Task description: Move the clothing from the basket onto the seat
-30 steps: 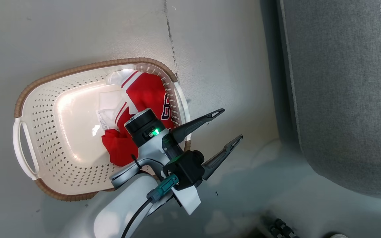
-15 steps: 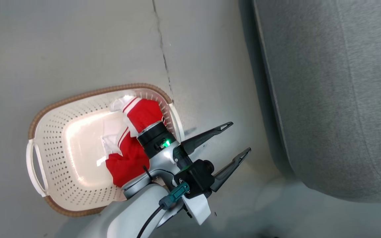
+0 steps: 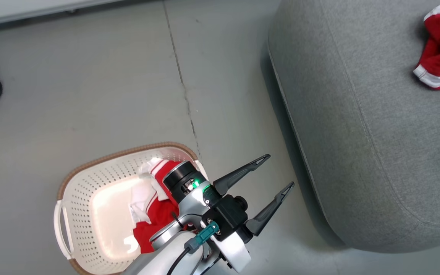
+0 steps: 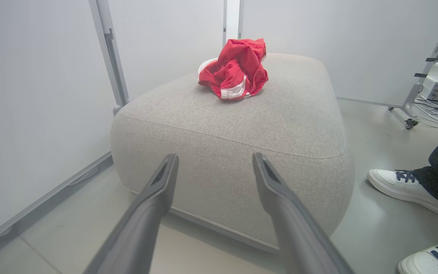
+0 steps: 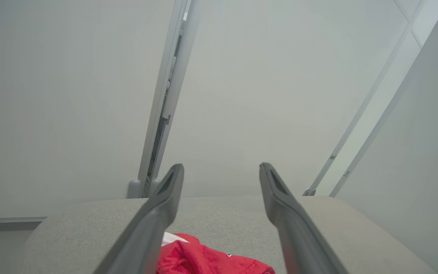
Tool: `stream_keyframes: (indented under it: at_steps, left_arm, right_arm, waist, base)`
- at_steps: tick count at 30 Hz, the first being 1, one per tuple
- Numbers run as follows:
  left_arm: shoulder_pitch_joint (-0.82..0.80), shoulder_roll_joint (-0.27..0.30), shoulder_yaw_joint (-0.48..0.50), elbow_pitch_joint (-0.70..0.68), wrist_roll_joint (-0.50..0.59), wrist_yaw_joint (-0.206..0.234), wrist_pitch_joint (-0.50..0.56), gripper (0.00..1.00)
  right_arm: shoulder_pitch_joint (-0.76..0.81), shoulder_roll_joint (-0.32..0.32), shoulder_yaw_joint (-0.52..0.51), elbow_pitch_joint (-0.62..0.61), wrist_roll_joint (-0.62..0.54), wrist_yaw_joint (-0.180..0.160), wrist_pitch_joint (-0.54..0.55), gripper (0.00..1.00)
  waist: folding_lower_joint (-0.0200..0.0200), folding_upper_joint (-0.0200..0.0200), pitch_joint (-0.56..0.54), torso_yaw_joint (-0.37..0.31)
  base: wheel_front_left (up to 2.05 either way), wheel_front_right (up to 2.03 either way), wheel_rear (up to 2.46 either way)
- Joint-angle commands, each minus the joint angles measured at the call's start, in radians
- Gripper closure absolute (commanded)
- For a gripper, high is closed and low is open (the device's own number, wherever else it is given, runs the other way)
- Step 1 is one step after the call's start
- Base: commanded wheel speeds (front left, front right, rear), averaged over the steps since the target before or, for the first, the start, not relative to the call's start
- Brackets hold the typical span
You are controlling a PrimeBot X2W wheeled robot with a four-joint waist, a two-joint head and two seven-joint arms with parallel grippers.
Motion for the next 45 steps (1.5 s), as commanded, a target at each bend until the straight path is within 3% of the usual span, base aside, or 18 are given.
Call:
stream_keyframes:
  at_steps: [1, 8, 18, 31, 37, 45]
  left_arm:
    - [0.021, -0.004, 0.017, -0.004, -0.008, 0.010, 0.000, 0.00]
    - [0.081, -0.015, 0.070, -0.016, -0.019, 0.025, 0.000, 0.00]
    - [0.172, -0.020, 0.194, -0.028, -0.042, 0.062, 0.000, 0.00]
    - [0.288, -0.021, 0.354, -0.056, -0.050, 0.107, 0.000, 0.00]
    - [0.344, -0.021, 0.438, -0.075, -0.125, 0.157, 0.000, 0.00]
    - [0.397, -0.021, 0.499, -0.091, -0.123, 0.225, 0.000, 0.00]
  right_arm:
    - [0.048, 0.013, 0.004, -0.064, -0.006, 0.000, -0.003, 0.00]
    - [0.169, 0.082, 0.034, -0.307, -0.011, 0.000, -0.003, 0.00]
    - [0.299, 0.160, 0.086, -0.476, -0.004, 0.000, -0.003, 0.00]
    - [0.535, 0.298, 0.152, -0.564, -0.009, 0.000, -0.003, 0.00]
    - [0.613, 0.365, 0.171, -0.557, -0.043, 0.000, -0.003, 0.00]
    - [0.669, 0.426, 0.201, -0.541, -0.071, 0.000, -0.003, 0.00]
  waist:
    - [0.0000, 0.0000, -0.065, 0.009]
    - [0.0000, 0.0000, -0.161, 0.029]
    - [0.0000, 0.0000, -0.265, 0.085]
    - [0.0000, 0.0000, -0.345, 0.195]
    - [0.0000, 0.0000, -0.369, 0.221]
    - [0.0000, 0.0000, -0.375, 0.232]
  base:
    - [0.00, 0.00, 0.00]
    - [0.00, 0.00, 0.00]
    - [0.00, 0.00, 0.00]
    - [0.00, 0.00, 0.00]
    - [0.00, 0.00, 0.00]
    - [0.00, 0.00, 0.00]
